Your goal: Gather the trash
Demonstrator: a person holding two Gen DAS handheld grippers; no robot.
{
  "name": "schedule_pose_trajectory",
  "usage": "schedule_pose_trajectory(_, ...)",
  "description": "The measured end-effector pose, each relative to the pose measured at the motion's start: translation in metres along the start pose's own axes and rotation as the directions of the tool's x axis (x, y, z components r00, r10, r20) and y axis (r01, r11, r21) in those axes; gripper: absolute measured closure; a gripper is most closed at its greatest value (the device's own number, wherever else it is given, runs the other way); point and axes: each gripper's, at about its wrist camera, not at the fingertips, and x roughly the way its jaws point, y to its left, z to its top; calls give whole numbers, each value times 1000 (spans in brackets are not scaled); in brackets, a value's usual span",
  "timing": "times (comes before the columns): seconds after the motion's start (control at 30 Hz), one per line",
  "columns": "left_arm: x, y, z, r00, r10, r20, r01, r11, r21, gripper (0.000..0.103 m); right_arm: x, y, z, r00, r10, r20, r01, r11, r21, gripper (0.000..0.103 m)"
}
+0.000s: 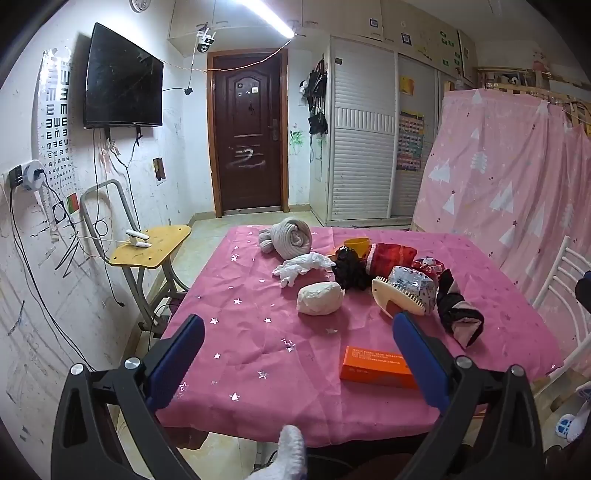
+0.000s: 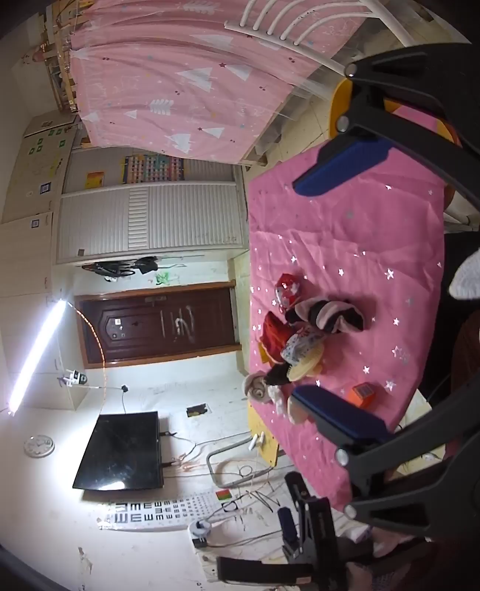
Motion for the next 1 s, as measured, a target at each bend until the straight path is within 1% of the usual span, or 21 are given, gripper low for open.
schedule_pose_trajectory(1.0,-1,-2,-2,1000,1,4,-1,1000,7,9,-1,1,1,1000,-5,3,5,1000,-15,4)
